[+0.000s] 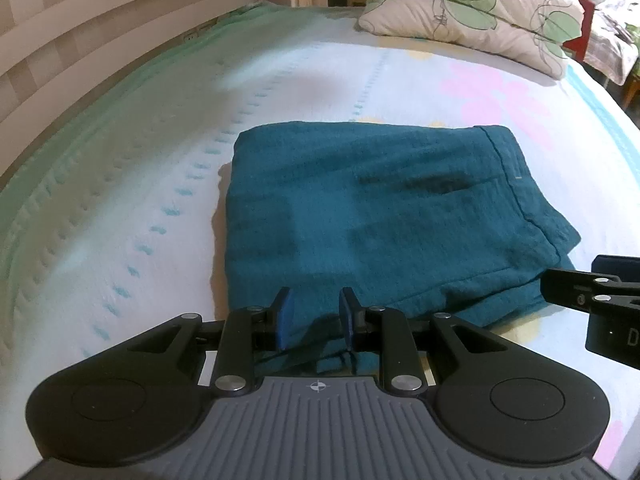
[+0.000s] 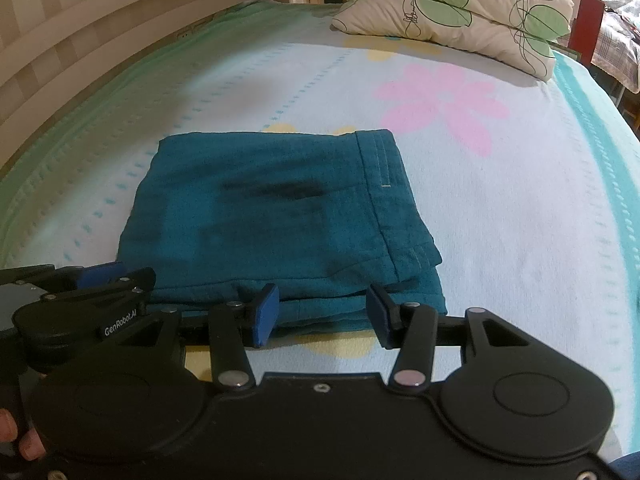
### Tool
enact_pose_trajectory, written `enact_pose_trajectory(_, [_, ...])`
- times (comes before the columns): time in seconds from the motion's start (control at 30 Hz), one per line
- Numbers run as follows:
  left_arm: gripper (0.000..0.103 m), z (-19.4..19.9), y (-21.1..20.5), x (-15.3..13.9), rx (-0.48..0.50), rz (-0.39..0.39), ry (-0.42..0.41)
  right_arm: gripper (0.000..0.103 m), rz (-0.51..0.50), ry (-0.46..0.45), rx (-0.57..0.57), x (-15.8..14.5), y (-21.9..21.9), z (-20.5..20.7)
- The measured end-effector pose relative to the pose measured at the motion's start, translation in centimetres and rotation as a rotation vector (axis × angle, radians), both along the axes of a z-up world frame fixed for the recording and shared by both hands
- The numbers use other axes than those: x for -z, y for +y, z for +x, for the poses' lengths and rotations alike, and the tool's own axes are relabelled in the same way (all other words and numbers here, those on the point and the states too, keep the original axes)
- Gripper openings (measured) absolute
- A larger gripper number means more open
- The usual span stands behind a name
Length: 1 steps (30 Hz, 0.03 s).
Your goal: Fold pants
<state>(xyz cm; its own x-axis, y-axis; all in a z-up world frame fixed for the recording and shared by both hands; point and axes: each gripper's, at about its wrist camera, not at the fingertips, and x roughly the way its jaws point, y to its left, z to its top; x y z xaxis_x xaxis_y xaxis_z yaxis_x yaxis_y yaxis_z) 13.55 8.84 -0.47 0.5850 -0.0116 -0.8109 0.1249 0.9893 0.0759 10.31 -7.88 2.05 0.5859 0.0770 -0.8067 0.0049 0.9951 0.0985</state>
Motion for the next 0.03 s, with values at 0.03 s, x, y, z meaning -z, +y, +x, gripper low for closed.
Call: enact_pose_trajectory(0.03, [0.024,0.02,0.02,0.01,-0.002,-0.002,0.002,0.056,0.0,0.0,0.001,-0.01,0.03,0.01])
